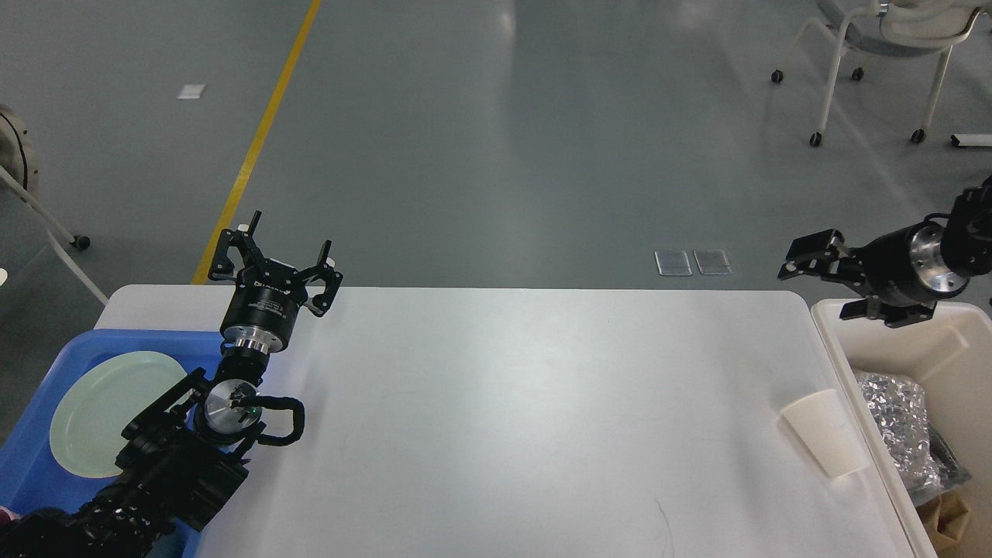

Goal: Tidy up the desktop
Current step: 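Lower the right gripper to the white paper cup and grasp it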

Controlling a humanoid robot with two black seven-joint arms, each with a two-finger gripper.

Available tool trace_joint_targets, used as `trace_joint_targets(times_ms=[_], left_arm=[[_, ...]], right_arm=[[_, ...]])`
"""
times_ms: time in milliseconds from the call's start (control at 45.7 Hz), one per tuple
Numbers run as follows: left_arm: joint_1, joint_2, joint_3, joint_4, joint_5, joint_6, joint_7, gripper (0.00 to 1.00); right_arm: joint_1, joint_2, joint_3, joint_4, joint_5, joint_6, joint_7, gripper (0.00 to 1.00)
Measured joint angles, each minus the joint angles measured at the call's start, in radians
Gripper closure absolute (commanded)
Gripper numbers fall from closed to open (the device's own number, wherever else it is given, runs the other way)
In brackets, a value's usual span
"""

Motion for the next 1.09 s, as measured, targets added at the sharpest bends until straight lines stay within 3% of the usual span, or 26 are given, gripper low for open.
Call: trace_joint_targets(times_ms=[153, 328, 460, 744, 1094], left_arm=[[0.000, 0.000, 0.000, 0.000, 0.000, 0.000, 0.000, 0.01], [0.001, 0.000, -0.001, 0.000, 0.000, 0.000, 0.000, 0.01], [0.002, 0.000, -0.002, 0.000, 0.000, 0.000, 0.000, 0.01], [0.002, 0.000, -0.002, -0.001, 0.000, 0.000, 0.000, 0.01], [0.002, 0.000, -0.002, 0.000, 0.000, 0.000, 0.000, 0.01]], right_arm=[[0.147, 0.031, -0.026, 0.297, -0.048, 0.000, -0.003, 0.00], [0.204, 0.074, -0.082, 0.423, -0.054, -0.007, -0.003, 0.00], [0.085, 0.072, -0.132, 0.338, -0.086, -0.042, -0.003, 0.00], [-0.234, 0.038, -0.142, 0.082, -0.134, -0.308, 0.012, 0.00], [-0.474, 0.147, -0.120, -0.053, -0.170, -0.542, 0.077, 0.00]])
